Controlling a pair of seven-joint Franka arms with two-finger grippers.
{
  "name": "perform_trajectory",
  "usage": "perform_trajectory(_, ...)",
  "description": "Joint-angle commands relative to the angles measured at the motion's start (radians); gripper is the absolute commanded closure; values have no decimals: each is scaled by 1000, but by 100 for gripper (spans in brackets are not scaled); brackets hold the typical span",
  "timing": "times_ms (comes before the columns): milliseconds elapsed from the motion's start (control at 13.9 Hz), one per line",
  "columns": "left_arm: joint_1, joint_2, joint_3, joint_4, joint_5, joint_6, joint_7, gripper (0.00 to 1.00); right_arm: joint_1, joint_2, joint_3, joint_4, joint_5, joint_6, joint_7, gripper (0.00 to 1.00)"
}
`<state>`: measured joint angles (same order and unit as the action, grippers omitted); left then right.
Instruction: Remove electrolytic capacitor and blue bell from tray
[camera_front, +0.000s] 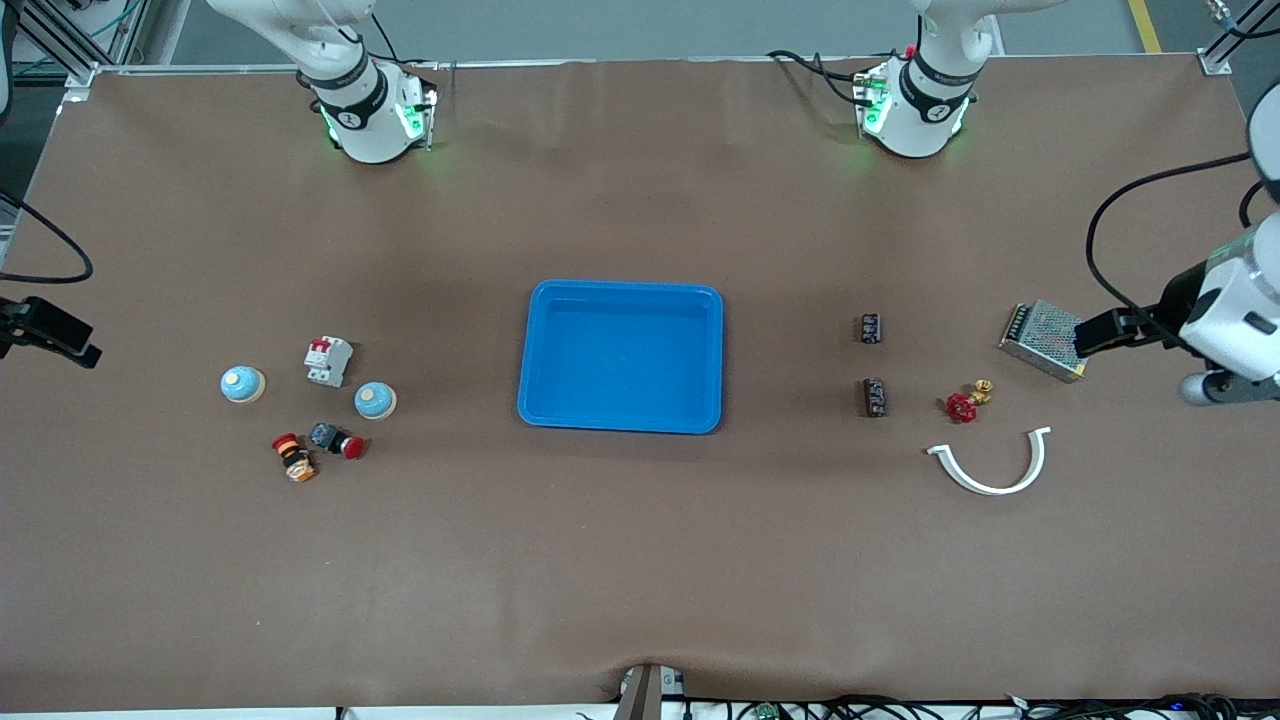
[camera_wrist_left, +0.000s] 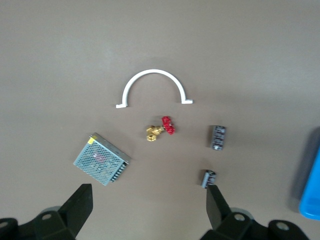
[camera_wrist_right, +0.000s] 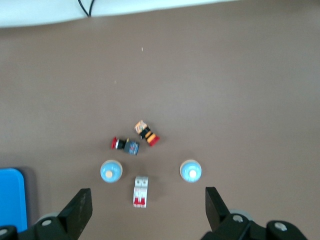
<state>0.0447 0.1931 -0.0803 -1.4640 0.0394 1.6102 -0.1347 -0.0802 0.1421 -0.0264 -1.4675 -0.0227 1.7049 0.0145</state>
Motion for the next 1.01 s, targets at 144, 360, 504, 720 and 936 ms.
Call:
perform_trajectory(144, -100, -67, 118, -13, -32, -42, 90, 0, -7, -6, 8, 1, -2, -27, 22, 0)
perform_trajectory(360, -106, -106, 134, -13, -33, -85, 147, 0, -18, -6, 5, 1, 73, -19, 19, 0)
perform_trajectory(504, -103, -139, 134, -18, -33, -111, 156, 0, -16, -6, 3, 1, 73, -18, 19, 0)
perform_trajectory(720, -82, -175, 126, -28, -33, -134, 165, 0, -16, -6, 2, 1, 72, -18, 18, 0)
perform_trajectory(936, -78, -195, 135, -45, -33, -138, 194, 0, -18, -4, 2, 4, 67, -18, 2, 0)
